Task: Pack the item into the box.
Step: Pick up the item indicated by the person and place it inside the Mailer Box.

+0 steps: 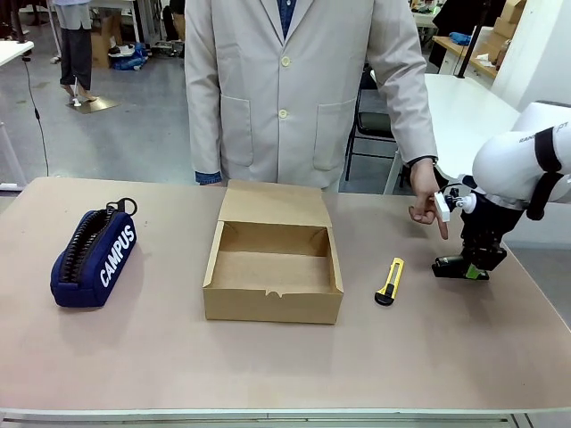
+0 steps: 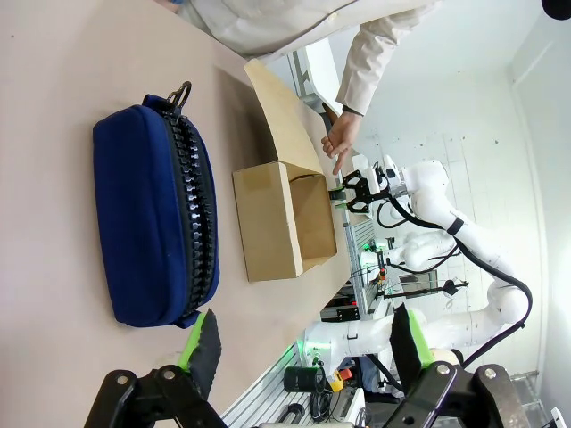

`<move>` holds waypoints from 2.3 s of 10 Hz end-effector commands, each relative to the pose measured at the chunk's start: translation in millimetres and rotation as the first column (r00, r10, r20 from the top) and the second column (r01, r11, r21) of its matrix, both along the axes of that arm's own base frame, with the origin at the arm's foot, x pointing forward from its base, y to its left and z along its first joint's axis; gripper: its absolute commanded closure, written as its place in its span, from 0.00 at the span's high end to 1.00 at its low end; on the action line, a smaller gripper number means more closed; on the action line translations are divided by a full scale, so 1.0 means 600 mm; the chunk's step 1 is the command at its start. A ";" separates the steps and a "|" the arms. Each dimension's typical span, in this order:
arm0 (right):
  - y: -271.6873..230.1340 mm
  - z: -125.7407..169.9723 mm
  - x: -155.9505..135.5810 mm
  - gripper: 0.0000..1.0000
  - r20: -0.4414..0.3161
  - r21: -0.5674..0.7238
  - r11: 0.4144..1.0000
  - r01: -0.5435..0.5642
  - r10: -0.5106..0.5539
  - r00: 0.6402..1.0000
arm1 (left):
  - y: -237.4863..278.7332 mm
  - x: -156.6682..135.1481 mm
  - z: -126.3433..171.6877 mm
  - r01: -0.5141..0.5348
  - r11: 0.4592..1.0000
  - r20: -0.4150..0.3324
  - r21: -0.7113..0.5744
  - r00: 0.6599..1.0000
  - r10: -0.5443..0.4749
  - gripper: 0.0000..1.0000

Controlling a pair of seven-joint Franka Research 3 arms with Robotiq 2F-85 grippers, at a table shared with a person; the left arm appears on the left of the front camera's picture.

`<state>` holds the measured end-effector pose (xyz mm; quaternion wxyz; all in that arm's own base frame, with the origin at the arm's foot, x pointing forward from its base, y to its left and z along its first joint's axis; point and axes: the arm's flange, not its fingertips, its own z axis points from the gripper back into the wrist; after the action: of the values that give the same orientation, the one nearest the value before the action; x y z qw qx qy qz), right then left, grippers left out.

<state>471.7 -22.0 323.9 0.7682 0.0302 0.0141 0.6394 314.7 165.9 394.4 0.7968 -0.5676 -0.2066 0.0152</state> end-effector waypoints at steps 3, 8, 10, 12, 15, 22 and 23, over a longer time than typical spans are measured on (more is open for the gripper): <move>-0.002 0.001 0.009 0.00 -0.013 -0.035 0.999 0.014 -0.015 1.000 | 0.000 0.002 0.003 0.002 1.000 0.028 -0.013 1.000 -0.002 1.00; -0.027 0.076 -0.040 0.00 -0.014 -0.088 0.993 0.073 -0.074 0.997 | 0.000 0.002 0.003 0.002 1.000 0.028 -0.013 1.000 -0.002 1.00; -0.058 0.200 -0.140 0.00 0.036 -0.045 0.985 0.168 -0.167 0.985 | 0.000 0.002 0.003 0.002 1.000 0.028 -0.013 1.000 -0.002 1.00; -0.064 0.276 -0.206 0.00 0.043 0.043 0.944 0.328 -0.329 0.943 | 0.000 0.002 0.003 0.002 1.000 0.028 -0.013 1.000 -0.002 1.00; -0.065 0.271 -0.210 0.26 0.026 0.045 0.955 0.292 -0.293 0.956 | 0.000 0.002 0.003 0.002 1.000 0.028 -0.013 1.000 -0.002 1.00; 0.294 0.435 -0.229 0.32 0.305 0.171 0.978 0.121 -0.170 0.937 | 0.000 0.002 0.003 0.002 1.000 0.028 -0.013 1.000 -0.002 1.00; 0.371 0.437 -0.219 0.32 0.294 0.166 0.984 0.068 -0.116 0.949 | 0.000 0.002 0.003 0.002 1.000 0.028 -0.013 1.000 -0.002 1.00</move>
<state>306.0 181.1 588.0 0.7859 -0.0138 -0.1656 0.5956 315.5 166.3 395.0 0.7971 -0.5674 -0.2063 0.0146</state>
